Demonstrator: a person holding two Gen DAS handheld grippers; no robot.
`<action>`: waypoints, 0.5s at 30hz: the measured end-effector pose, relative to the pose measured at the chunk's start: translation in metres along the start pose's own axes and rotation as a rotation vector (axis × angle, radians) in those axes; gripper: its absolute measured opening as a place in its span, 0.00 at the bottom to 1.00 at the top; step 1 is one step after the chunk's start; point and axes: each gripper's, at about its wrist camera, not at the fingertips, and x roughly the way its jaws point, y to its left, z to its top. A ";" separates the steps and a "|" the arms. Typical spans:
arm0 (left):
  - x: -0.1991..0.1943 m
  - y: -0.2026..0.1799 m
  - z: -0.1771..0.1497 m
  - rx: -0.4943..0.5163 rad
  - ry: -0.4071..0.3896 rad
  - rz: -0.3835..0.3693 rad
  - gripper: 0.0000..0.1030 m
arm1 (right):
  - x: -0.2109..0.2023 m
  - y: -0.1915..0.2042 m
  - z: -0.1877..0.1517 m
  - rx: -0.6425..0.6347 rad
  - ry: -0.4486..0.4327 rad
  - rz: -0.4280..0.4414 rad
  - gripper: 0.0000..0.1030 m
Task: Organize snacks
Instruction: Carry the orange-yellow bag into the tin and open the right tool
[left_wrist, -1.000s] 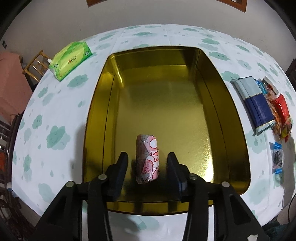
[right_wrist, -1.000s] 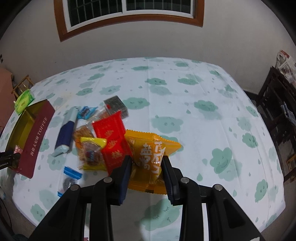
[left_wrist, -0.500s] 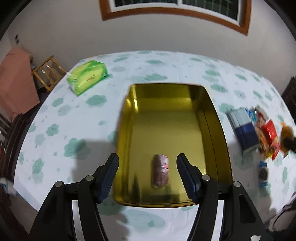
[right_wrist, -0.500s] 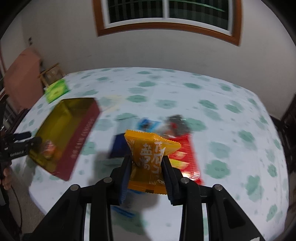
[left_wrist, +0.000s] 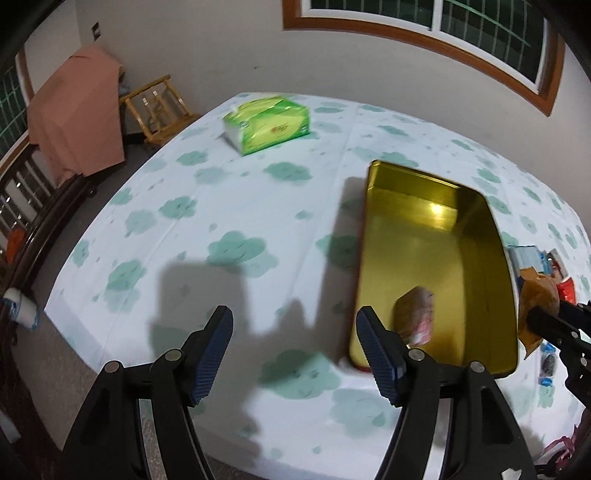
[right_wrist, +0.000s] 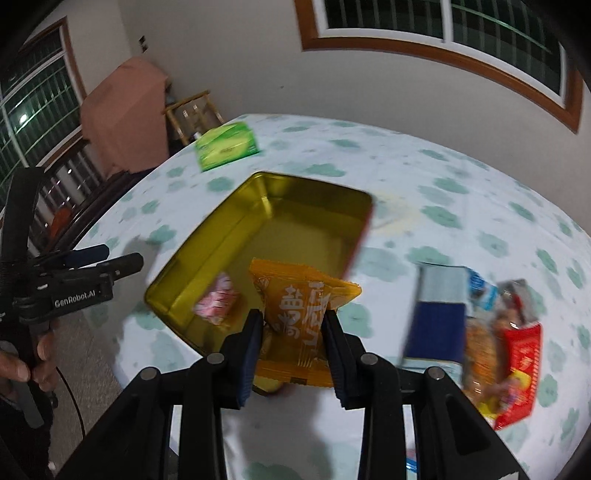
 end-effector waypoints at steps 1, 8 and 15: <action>0.001 0.003 -0.002 -0.006 0.003 0.001 0.64 | 0.005 0.005 0.002 -0.006 0.009 0.006 0.33; 0.008 0.018 -0.011 -0.048 0.032 0.002 0.64 | 0.027 0.024 0.007 -0.050 0.043 0.001 0.33; 0.013 0.019 -0.015 -0.062 0.050 -0.009 0.64 | 0.047 0.030 0.006 -0.074 0.079 -0.004 0.33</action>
